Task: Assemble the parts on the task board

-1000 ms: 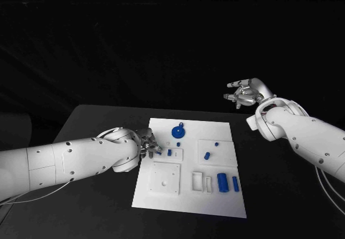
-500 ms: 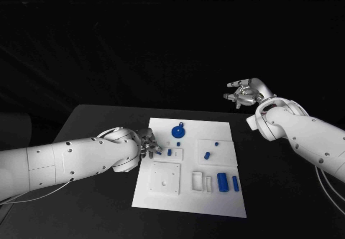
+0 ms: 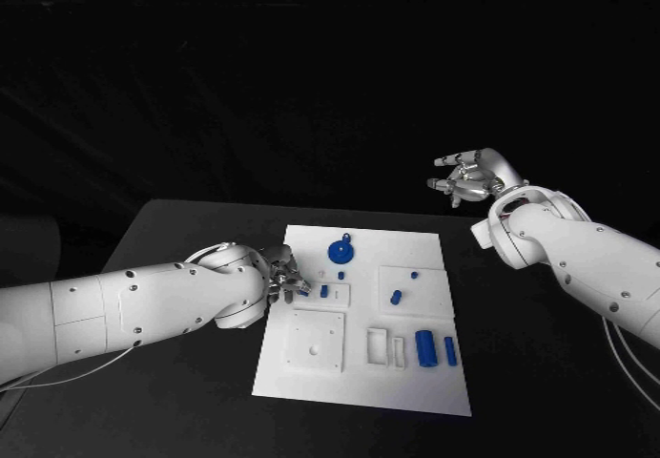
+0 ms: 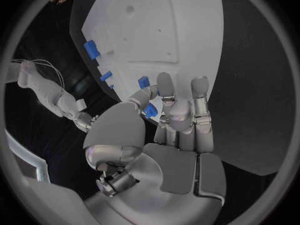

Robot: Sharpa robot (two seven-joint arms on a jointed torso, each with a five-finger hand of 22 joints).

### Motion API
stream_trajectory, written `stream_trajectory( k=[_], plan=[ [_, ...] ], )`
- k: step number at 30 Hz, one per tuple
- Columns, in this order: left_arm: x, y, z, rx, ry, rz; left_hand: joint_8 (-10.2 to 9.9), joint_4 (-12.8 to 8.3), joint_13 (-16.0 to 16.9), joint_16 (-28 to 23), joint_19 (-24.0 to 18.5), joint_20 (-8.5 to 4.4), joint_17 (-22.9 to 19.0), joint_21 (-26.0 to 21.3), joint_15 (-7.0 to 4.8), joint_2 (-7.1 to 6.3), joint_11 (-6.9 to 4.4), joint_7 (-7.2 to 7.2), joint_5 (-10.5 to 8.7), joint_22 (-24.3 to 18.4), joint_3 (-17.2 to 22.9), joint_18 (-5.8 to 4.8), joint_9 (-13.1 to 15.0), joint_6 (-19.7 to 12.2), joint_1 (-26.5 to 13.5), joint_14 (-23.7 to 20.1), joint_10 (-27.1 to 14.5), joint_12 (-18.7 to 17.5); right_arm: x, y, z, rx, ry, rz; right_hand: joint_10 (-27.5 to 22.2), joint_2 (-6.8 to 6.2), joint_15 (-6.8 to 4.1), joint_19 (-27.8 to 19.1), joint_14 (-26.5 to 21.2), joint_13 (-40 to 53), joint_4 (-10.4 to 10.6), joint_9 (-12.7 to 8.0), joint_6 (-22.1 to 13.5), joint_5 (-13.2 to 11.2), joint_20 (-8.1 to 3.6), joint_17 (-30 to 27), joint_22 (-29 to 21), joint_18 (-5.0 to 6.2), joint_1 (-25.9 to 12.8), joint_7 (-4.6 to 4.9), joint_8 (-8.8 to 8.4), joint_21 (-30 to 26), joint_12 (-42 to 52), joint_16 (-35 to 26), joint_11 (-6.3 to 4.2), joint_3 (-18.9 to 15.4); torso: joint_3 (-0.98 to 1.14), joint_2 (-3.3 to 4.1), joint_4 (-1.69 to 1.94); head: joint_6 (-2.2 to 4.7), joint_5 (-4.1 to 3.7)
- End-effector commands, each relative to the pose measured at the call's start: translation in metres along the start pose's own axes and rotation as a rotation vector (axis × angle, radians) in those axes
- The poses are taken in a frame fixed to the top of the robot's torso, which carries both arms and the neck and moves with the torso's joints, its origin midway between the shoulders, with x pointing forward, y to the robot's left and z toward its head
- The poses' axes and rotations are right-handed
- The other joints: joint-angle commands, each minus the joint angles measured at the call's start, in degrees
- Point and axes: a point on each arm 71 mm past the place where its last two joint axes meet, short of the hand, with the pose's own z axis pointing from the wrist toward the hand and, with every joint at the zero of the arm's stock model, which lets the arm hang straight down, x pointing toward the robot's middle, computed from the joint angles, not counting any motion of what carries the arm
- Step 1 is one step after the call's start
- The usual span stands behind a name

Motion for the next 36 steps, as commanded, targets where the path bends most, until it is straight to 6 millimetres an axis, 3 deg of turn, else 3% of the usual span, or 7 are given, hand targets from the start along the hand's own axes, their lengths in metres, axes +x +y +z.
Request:
stream_trajectory(
  k=[1, 14, 19, 36],
  plan=[
    [0.008, 0.004, 0.0, -0.024, 0.05, 0.027, 0.3, -1.66, 0.07, 0.15, -0.04, 0.34, -0.19, 0.32, -0.17, -0.23, -0.33, -6.14, 0.15, 0.96, 1.99, 0.41, -0.1, 6.47, 0.52, 0.19, 2.7, 0.33, 0.001, 0.001, 0.0, -0.006, 0.012, -0.003, -0.53, -0.21, 0.14, 2.09, -0.4, -0.08, 0.22, 0.02, 0.86, 0.21, 0.2, -0.09, -0.02, 0.42, 0.04, 0.51, -0.04, -0.2, 0.17, -0.11, -0.23, -0.26, 0.0, 0.01, 0.01, -0.02, 0.01],
    [0.01, 0.001, 0.002, -0.025, 0.069, 0.041, 0.26, -1.61, 0.08, 0.18, -0.1, 0.29, -0.23, 0.33, -0.17, -0.44, -0.33, -6.17, -0.05, 0.94, 1.83, 0.31, -0.26, 6.67, 0.54, 0.21, 2.71, 0.31, 0.001, 0.001, 0.0, -0.007, 0.012, -0.003, -0.52, -0.18, 0.14, 2.09, -0.41, -0.07, 0.3, 0.02, 0.84, 0.25, 0.2, -0.1, -0.03, 0.42, 0.0, 0.51, -0.04, -0.21, 0.19, -0.12, -0.24, -0.29, 0.01, 0.02, -0.05, -0.05, -0.11],
    [0.012, -0.001, 0.002, -0.019, 0.079, 0.046, 1.78, -1.46, 0.11, 0.62, -0.19, 0.12, 0.1, 0.36, -0.3, -0.6, -0.44, -6.44, 0.55, 0.9, 1.83, 0.06, 1.45, 6.47, 0.17, 0.22, 2.72, 0.58, 0.001, 0.001, 0.0, -0.008, 0.013, -0.002, -0.52, -0.18, 0.14, 2.09, -0.41, -0.07, 0.3, 0.02, 0.84, 0.25, 0.2, -0.1, -0.03, 0.42, 0.0, 0.51, -0.04, -0.21, 0.19, -0.12, -0.24, -0.29, 0.03, 0.02, -0.06, -0.11, -0.22],
    [0.015, -0.007, 0.003, -0.007, 0.088, 0.061, 3.48, -0.95, 0.15, 1.28, -0.14, 0.23, 0.77, 0.53, -0.28, -1.06, -0.59, -6.86, 0.0, 0.93, 1.51, 0.09, 3.97, 6.63, 0.28, 0.3, 2.71, 1.17, 0.002, 0.0, 0.0, -0.007, 0.014, -0.001, -0.53, -0.16, 0.14, 2.11, -0.4, -0.07, 0.42, 0.02, 0.87, 0.29, 0.2, -0.1, -0.05, 0.42, -0.1, 0.51, -0.04, -0.22, 0.2, -0.12, -0.24, -0.31, 0.03, 0.02, 0.01, -0.22, -0.43]
  ],
)
